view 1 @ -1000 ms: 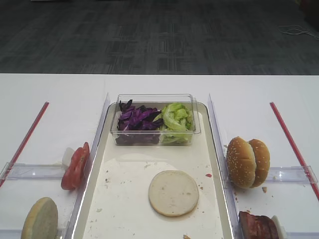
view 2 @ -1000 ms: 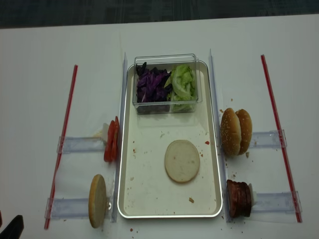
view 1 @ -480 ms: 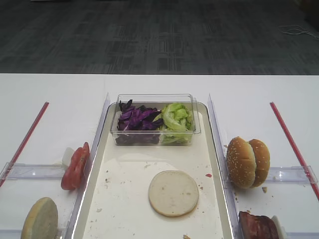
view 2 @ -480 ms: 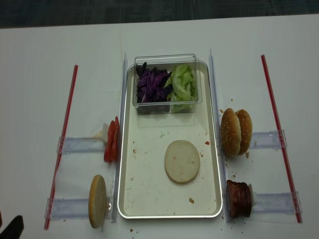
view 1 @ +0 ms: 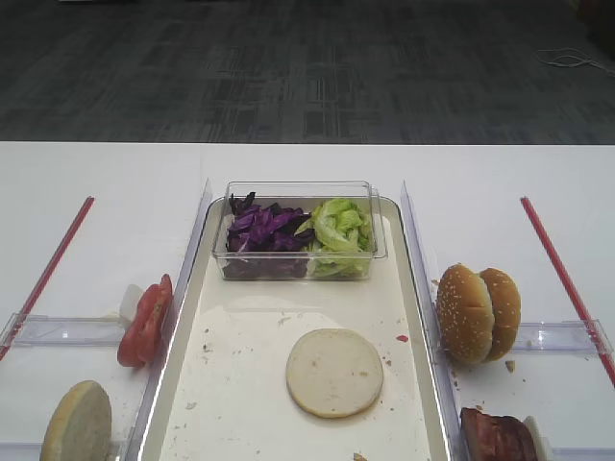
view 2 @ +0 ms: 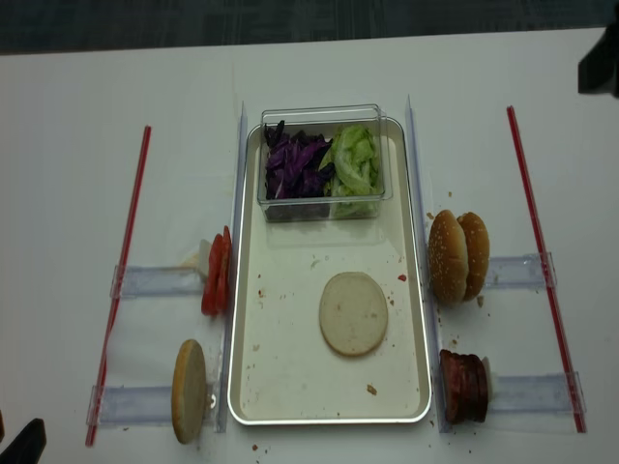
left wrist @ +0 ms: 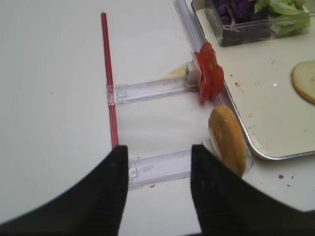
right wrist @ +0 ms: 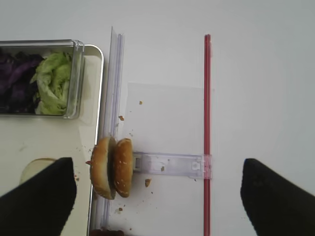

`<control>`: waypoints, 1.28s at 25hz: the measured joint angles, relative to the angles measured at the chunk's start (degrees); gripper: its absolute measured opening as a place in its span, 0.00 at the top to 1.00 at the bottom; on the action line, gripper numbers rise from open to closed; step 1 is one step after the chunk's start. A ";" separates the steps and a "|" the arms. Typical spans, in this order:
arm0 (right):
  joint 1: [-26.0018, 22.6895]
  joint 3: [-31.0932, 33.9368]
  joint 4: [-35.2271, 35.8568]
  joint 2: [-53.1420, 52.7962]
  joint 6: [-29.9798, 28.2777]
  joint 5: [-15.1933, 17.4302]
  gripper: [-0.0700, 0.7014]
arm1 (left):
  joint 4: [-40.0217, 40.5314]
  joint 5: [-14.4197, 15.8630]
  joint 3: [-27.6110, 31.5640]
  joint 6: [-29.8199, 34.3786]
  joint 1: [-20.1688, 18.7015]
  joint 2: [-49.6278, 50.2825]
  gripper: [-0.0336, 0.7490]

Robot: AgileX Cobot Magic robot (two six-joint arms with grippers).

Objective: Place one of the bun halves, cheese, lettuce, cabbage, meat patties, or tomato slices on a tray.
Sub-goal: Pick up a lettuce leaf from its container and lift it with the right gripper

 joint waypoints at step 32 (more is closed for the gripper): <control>0.00 -19.18 5.41 21.92 -7.40 -2.29 0.00 | 0.00 0.00 0.00 0.00 0.00 0.00 0.56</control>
